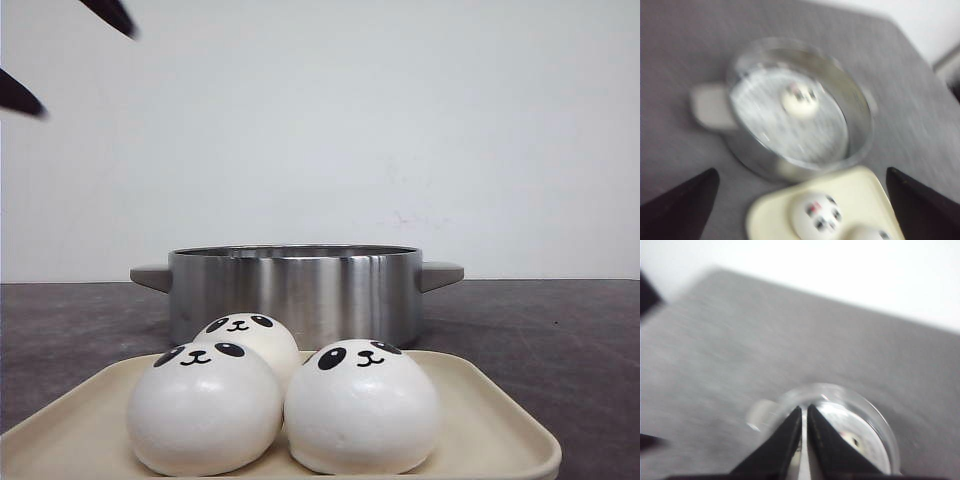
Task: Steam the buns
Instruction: 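Lower the left gripper onto the other farther bun and grasp it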
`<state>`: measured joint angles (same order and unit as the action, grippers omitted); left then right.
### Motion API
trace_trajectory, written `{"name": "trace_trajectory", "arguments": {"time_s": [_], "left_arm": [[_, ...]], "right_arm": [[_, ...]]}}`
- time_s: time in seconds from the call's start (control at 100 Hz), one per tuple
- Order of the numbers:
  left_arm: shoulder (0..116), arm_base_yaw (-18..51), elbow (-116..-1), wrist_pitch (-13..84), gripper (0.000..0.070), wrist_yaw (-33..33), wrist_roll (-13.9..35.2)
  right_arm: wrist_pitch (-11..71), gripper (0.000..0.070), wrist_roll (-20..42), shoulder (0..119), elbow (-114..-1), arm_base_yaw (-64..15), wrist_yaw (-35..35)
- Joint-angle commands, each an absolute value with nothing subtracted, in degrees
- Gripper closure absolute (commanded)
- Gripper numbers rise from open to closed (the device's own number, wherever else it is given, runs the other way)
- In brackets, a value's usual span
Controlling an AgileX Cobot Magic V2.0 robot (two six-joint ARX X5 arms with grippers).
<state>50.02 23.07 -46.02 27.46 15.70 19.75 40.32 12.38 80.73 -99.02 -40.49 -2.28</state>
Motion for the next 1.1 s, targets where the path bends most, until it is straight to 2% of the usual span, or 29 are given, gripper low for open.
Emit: {"name": "trace_trajectory", "arguments": {"time_s": [0.0,0.19,0.28,0.46,0.86,0.91,0.96,1.04,1.09], "left_arm": [[53.5,26.6,-46.6,27.2,0.0034,14.9,23.9],[65.3,34.5,-46.6,24.5,0.0034,14.6,26.4],[70.7,36.7,-46.8,22.8,0.0034,13.8,26.7],[78.7,37.9,-47.3,20.9,0.0034,8.8,26.8],[88.8,39.1,-47.3,16.9,0.0043,9.0,30.7],[89.3,39.5,-47.3,16.9,0.0089,9.0,30.7],[89.6,40.0,-47.3,16.9,0.0172,9.0,30.7],[89.6,40.6,-47.3,16.8,0.0342,9.0,30.7],[89.6,40.9,-47.3,16.6,0.0474,9.0,30.7]], "right_arm": [[40.2,0.0693,12.0,77.6,-99.9,-42.0,-2.8],[39.0,0.0693,12.1,69.2,-99.9,-44.2,-5.0],[39.0,0.0693,14.1,66.8,-99.9,-44.2,-4.8],[39.2,0.0693,15.0,63.9,-99.9,-44.3,-4.5],[41.2,0.0693,15.0,63.2,-99.9,-44.5,-4.6],[41.4,0.0693,14.9,63.2,-99.9,-44.5,-4.6],[41.5,0.0693,14.9,63.2,-99.9,-44.5,-4.6],[41.9,0.0693,14.6,63.2,-99.9,-44.5,-4.6],[42.3,0.0693,14.5,63.2,-99.9,-44.5,-4.6]]}}
